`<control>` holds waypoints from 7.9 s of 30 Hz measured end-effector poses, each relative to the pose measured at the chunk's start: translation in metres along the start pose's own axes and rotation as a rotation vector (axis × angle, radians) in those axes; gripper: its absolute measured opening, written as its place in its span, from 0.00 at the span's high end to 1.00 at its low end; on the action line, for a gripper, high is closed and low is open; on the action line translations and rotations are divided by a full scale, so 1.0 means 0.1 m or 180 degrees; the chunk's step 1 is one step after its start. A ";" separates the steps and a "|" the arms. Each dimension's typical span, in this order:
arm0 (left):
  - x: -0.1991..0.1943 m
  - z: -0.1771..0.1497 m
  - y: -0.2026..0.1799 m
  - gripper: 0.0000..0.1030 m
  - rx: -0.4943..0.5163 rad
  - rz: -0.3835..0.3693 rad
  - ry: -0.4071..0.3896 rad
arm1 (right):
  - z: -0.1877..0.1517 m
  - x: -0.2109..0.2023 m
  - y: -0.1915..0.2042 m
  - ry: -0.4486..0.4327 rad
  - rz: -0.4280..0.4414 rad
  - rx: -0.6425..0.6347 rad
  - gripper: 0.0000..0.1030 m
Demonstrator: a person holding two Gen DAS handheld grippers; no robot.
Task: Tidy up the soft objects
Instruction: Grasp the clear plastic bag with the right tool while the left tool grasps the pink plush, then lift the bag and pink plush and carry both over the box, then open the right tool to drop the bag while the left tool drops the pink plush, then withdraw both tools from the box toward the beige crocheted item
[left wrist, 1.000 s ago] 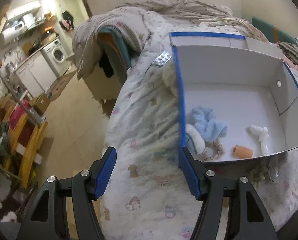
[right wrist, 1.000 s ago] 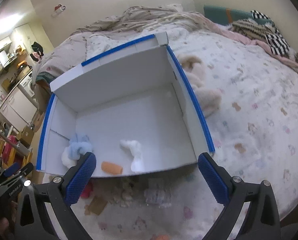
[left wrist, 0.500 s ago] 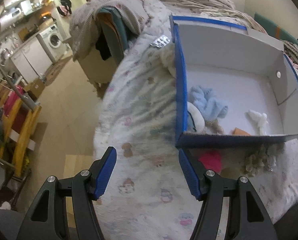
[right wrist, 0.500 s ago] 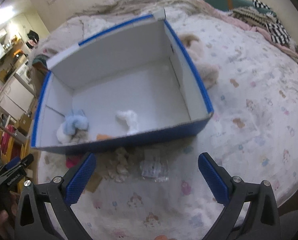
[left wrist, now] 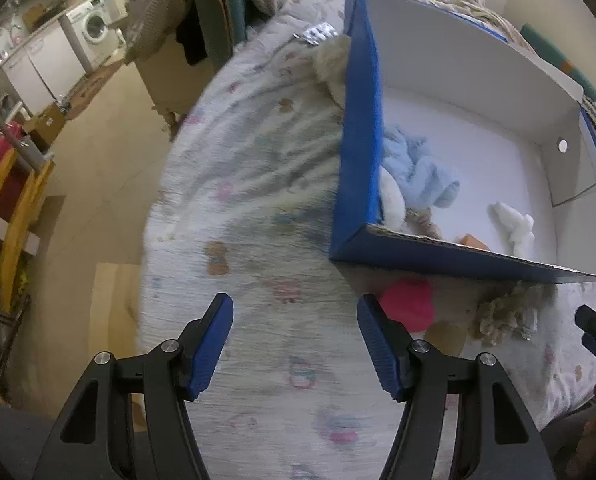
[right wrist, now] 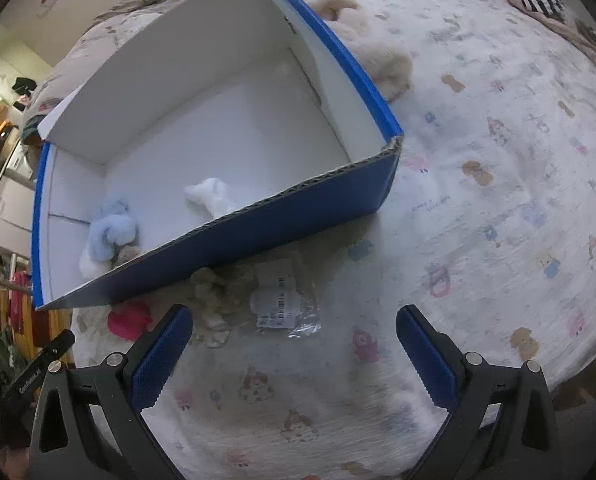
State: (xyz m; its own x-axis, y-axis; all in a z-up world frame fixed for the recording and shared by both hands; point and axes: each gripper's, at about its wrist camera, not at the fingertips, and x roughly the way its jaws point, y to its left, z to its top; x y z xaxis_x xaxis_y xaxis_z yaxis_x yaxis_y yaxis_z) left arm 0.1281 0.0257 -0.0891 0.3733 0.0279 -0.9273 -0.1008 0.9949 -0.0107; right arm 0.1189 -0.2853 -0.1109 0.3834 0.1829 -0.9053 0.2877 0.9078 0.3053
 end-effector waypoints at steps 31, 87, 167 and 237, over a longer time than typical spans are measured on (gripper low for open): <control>0.73 0.14 -0.69 0.39 0.0080 -0.0381 0.0588 | 0.17 0.61 0.05 0.0536 -0.0025 -0.0040 0.19; -0.39 -0.27 0.16 0.58 -0.0102 0.0073 -0.0356 | -0.40 -0.22 0.40 0.0059 0.0323 -0.0845 0.60; 0.39 0.94 -1.32 0.57 0.0756 0.0521 -0.0285 | 0.89 0.14 0.55 -0.0172 0.0324 -0.0655 0.60; -0.47 -0.08 -0.16 0.25 0.0213 0.0140 -0.0568 | -0.07 -0.30 0.29 -0.0403 0.0101 -0.0404 0.00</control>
State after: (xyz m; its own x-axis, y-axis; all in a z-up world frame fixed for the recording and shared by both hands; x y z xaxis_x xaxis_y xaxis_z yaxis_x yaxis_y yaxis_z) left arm 0.1049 0.0078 -0.0479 0.5280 0.0825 -0.8452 -0.0613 0.9964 0.0590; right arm 0.1097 -0.2617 -0.0764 0.5002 0.1704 -0.8490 0.1637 0.9441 0.2860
